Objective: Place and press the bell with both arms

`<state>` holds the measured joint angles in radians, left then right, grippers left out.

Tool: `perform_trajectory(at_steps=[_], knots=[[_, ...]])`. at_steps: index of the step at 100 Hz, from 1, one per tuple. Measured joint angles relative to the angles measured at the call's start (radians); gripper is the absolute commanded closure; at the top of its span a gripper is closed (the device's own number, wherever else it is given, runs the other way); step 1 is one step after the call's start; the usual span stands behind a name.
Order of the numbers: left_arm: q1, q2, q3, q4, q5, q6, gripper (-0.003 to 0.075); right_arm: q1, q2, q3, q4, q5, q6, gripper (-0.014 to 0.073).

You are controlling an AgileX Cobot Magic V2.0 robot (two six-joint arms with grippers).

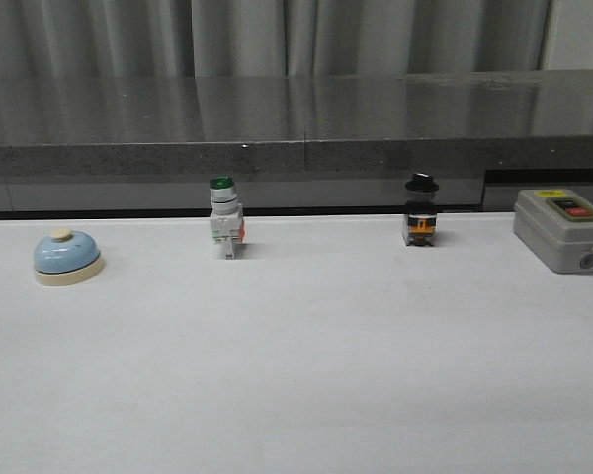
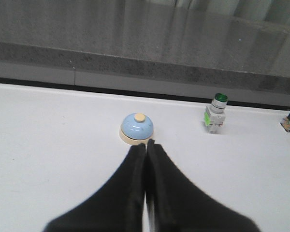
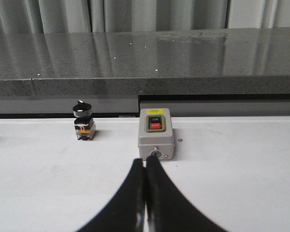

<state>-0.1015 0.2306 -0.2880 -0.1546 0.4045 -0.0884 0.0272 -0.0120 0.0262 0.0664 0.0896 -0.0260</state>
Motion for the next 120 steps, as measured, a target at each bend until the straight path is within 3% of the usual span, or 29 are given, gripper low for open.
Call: perform_trajectory(at_steps=[25,54,61,70,87,104,120], knots=[[0.000,0.357,-0.359,-0.017,0.292,0.000,0.0741,0.000,0.000,0.000,0.000,0.000,0.000,0.0663],[0.000,0.602,-0.510,-0.006,0.341,0.005,0.0737,0.000,0.000,0.000,0.000,0.000,0.000,0.0663],[0.000,0.631,-0.512,-0.005,0.345,0.008,0.0699,0.000,0.000,0.000,0.000,0.000,0.000,0.0663],[0.000,0.649,-0.514,-0.004,0.358,0.042,0.0536,0.000,0.000,0.000,0.000,0.000,0.000,0.0663],[0.000,0.650,-0.516,-0.004,0.389,0.080,-0.0005,0.000,0.000,0.000,0.000,0.000,0.000,0.0663],[0.000,0.650,-0.516,-0.001,0.393,0.088,0.0103,0.000,0.000,0.000,0.000,0.000,0.000,0.0663],[0.000,0.663,-0.521,-0.001,0.362,0.088,0.0125,0.000,0.000,0.000,0.000,0.000,0.000,0.0663]])
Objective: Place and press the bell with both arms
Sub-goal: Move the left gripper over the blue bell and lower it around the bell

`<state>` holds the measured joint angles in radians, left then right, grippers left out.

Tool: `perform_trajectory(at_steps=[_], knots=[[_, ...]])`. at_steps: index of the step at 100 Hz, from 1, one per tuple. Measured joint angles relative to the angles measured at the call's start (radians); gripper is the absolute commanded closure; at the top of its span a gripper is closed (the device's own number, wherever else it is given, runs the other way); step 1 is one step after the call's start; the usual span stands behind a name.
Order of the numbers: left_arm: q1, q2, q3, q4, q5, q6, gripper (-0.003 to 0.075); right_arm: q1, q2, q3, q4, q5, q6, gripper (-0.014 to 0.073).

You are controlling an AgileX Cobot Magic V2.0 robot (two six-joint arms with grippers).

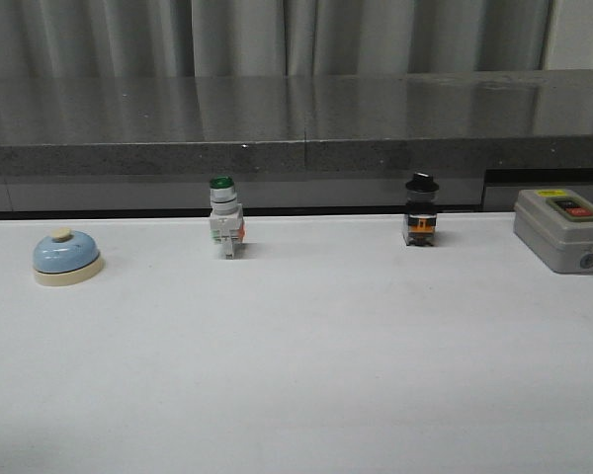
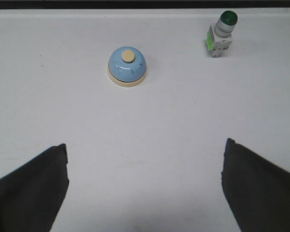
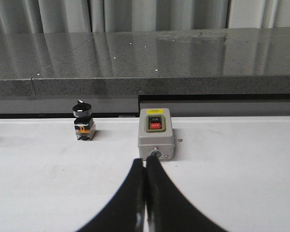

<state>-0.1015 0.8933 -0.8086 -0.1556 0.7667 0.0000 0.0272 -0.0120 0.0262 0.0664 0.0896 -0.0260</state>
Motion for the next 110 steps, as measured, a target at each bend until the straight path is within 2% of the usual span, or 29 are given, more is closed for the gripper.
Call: perform_trajectory(at_steps=[22,66,90,110], knots=[[0.000,0.178,-0.087,-0.002,-0.011,0.012,0.0125,0.000,0.000,0.000,0.000,0.000,0.000,0.0663],[-0.002,0.677,-0.424,-0.003,-0.039,0.036,0.0125,0.000,0.000,0.000,0.000,0.000,0.000,0.0663],[-0.035,0.875,-0.559,-0.003,-0.040,0.039,0.0125,0.000,0.000,0.000,0.000,0.000,0.000,0.0663],[-0.048,0.990,-0.607,0.001,-0.040,0.042,0.0125,0.000,0.000,0.000,0.000,0.000,0.000,0.0663]])
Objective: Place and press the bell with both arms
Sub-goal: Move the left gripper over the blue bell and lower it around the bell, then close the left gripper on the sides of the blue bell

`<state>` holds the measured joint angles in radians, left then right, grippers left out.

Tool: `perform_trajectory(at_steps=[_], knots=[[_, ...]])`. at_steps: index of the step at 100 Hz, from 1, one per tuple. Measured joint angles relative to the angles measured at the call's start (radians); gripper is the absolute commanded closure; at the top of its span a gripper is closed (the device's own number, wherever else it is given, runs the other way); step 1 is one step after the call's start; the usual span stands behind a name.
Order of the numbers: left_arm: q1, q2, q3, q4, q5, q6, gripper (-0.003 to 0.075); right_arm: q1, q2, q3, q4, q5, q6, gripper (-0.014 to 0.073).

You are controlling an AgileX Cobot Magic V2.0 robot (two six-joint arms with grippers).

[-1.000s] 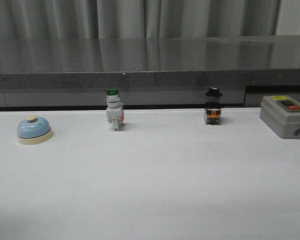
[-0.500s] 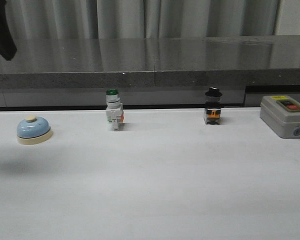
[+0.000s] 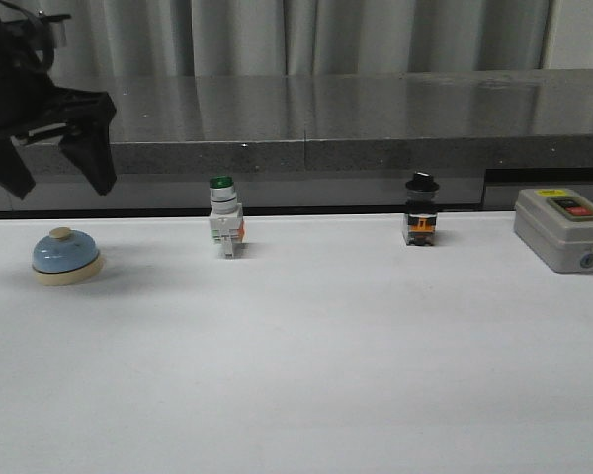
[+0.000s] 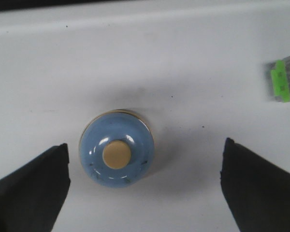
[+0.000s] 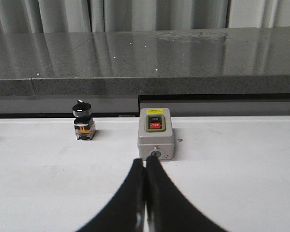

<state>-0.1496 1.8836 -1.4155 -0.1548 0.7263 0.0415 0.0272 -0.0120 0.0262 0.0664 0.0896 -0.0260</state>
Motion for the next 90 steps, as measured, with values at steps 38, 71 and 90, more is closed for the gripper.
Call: perform_trajectory(at_steps=[38,71,90], knots=[[0.000,0.081,-0.009,0.055,-0.021,0.001,0.0134,0.000,0.000,0.000,0.000,0.000,0.000,0.0663],[0.000,0.157,-0.009,0.057,-0.041,0.001,0.0135,0.000,0.000,0.000,0.000,0.000,0.000,0.0663],[0.000,0.163,-0.009,0.057,-0.058,0.001,0.0150,0.000,0.000,0.000,0.000,0.000,0.000,0.0663]])
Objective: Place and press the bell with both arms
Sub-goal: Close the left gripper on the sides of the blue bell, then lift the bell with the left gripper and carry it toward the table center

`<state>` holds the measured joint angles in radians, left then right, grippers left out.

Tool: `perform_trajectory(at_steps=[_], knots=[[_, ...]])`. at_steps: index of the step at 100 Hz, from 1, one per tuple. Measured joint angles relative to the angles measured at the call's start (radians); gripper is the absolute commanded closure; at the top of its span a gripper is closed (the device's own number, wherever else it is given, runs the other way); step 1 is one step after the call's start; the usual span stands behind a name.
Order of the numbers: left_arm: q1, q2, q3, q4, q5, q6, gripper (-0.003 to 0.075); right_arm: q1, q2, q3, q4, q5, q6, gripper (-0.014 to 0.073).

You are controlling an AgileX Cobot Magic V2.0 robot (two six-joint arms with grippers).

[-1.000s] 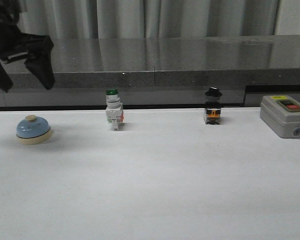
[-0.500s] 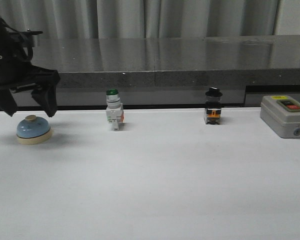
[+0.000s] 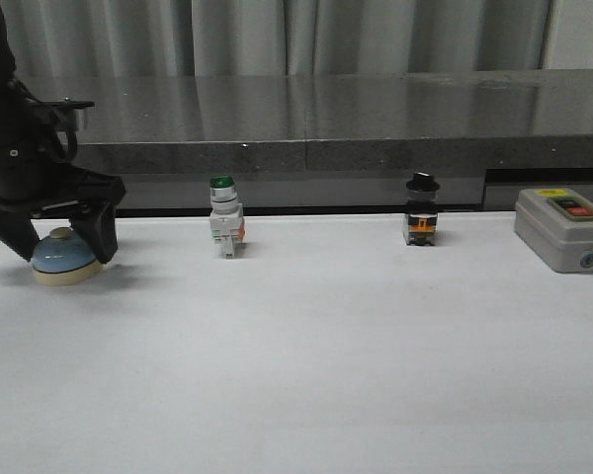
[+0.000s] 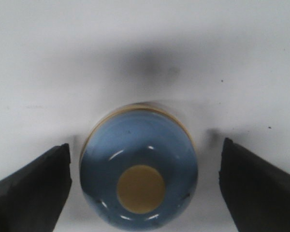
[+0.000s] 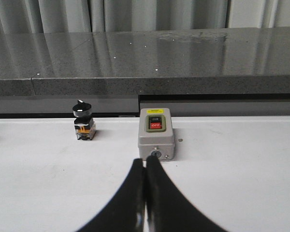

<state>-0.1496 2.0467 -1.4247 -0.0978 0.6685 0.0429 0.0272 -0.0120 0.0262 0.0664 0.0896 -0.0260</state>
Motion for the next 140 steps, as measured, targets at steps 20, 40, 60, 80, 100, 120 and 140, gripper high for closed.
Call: perform_trajectory(at_steps=[20,40,60,80,100,120,140], knots=[[0.000,0.000,0.000,0.000,-0.009,0.000,0.0281,0.000,0.000,0.000,0.000,0.000,0.000,0.0663],[0.000,0.000,0.000,0.000,-0.010,0.000,0.0419,0.000,0.000,0.000,0.000,0.000,0.000,0.0663],[0.000,0.000,0.000,0.000,-0.010,0.000,0.0461,0.000,0.000,0.000,0.000,0.000,0.000,0.0663],[0.000,-0.030,0.000,0.000,0.019,0.000,0.0461,0.000,0.000,0.000,0.000,0.000,0.000,0.0663],[-0.007,-0.158,0.000,0.002,0.087,0.000,0.0461,0.000,0.000,0.000,0.000,0.000,0.000,0.0663],[-0.077,-0.262,0.000,0.008,0.155,0.012,0.0461,0.000,0.000,0.000,0.000,0.000,0.000,0.0663],[-0.240,-0.280,0.000,0.008,0.174,0.018,0.0461,0.000,0.000,0.000,0.000,0.000,0.000,0.0663]])
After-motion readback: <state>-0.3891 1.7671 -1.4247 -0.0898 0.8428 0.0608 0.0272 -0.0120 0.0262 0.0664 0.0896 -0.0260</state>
